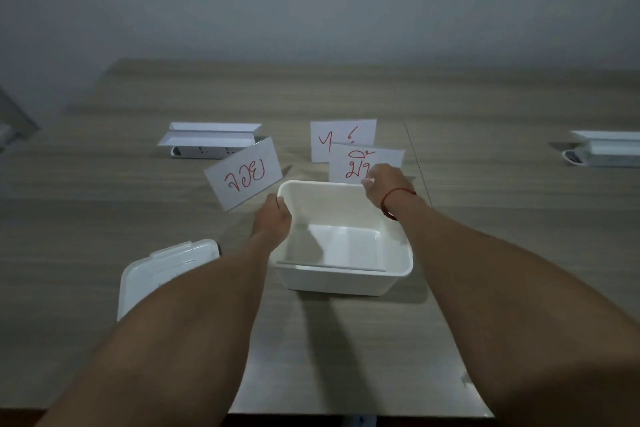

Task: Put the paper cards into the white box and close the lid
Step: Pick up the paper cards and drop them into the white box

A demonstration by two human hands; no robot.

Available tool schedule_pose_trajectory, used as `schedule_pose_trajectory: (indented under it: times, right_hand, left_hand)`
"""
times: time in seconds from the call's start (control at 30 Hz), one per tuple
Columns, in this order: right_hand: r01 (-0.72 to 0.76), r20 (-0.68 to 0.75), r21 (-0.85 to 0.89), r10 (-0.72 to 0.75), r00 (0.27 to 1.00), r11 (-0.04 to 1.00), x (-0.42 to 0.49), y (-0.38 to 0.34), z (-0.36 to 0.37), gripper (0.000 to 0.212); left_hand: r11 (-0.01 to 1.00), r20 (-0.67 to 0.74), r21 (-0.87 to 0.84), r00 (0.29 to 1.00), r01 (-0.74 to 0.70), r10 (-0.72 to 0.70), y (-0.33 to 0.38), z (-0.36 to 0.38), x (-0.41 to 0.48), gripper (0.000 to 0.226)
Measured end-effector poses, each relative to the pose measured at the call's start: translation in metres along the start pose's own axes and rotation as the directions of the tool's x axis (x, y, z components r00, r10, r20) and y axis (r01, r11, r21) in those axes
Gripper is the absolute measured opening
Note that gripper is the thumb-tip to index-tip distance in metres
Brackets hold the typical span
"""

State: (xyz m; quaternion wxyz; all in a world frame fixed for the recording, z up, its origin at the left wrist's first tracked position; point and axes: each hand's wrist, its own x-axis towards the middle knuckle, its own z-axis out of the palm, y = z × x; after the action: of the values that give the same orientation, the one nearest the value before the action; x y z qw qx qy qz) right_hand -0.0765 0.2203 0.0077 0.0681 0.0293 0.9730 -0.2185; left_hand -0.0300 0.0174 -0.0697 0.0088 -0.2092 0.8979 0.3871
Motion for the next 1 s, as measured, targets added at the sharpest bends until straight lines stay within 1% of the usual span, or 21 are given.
schedule_pose_trajectory:
  times: [0.1, 0.17, 0.23, 0.3, 0.4, 0.47, 0.57, 0.6, 0.67, 0.77, 0.87, 1.0]
  right_hand:
    - [-0.009, -0.046, -0.056, 0.006, 0.999, 0.998, 0.04, 0.003, 0.003, 0.031]
    - [-0.012, -0.055, -0.079, 0.008, 0.998, 0.997, 0.065, 0.004, 0.005, 0.034]
    - [0.004, -0.073, -0.098, -0.011, 0.997, 0.995, 0.091, 0.006, 0.006, 0.033]
    - [0.013, -0.079, -0.122, -0.023, 0.997, 0.992, 0.108, 0.007, 0.007, 0.033]
    - [-0.016, 0.007, -0.173, 0.018, 1.0, 0.985, 0.133, 0.01, 0.011, 0.035]
    - [-0.034, 0.032, -0.216, 0.042, 0.999, 0.976, 0.143, 0.012, 0.016, 0.031]
    - [0.004, 0.026, -0.253, 0.003, 1.0, 0.967, 0.151, 0.013, 0.02, 0.028]
    - [0.026, 0.036, -0.243, -0.017, 0.999, 0.97, 0.151, 0.014, 0.021, 0.028]
    - [0.066, 0.047, -0.201, -0.058, 0.997, 0.977, 0.149, 0.015, 0.02, 0.027]
    - [0.162, -0.027, -0.141, -0.167, 0.986, 0.977, 0.14, 0.014, 0.012, 0.03]
    - [0.257, -0.149, -0.188, -0.286, 0.947, 0.948, 0.123, 0.01, -0.006, 0.034]
    - [0.286, -0.294, -0.172, -0.326, 0.899, 0.943, 0.1, -0.002, -0.044, 0.035]
  left_hand:
    - [1.0, -0.045, 0.018, 0.999, 0.016, -0.015, 0.015, 0.007, 0.024, 0.038]
    - [0.997, -0.073, 0.039, 0.995, 0.064, -0.061, 0.025, 0.011, 0.038, 0.039]
    - [0.99, -0.095, 0.076, 0.989, 0.12, -0.113, 0.034, 0.015, 0.052, 0.043]
    - [0.981, -0.109, 0.125, 0.985, 0.149, -0.136, 0.039, 0.016, 0.058, 0.046]
    - [0.964, -0.125, 0.231, 0.986, 0.134, -0.107, 0.044, 0.019, 0.064, 0.044]
    - [0.957, -0.143, 0.256, 0.985, 0.136, -0.101, 0.045, 0.02, 0.065, 0.045]
    - [0.948, -0.153, 0.286, 0.983, 0.141, -0.1, 0.046, 0.021, 0.064, 0.045]
    - [0.945, -0.153, 0.297, 0.984, 0.138, -0.096, 0.047, 0.022, 0.064, 0.044]
    - [0.952, -0.157, 0.254, 0.978, 0.172, -0.135, 0.048, 0.02, 0.064, 0.049]
    - [0.953, -0.104, 0.197, 0.971, 0.232, -0.215, 0.05, 0.016, 0.062, 0.053]
    - [0.947, -0.034, 0.172, 0.962, 0.272, -0.27, 0.054, 0.01, 0.053, 0.048]
    - [0.954, -0.024, 0.132, 0.963, 0.268, -0.267, 0.059, 0.003, 0.038, 0.041]
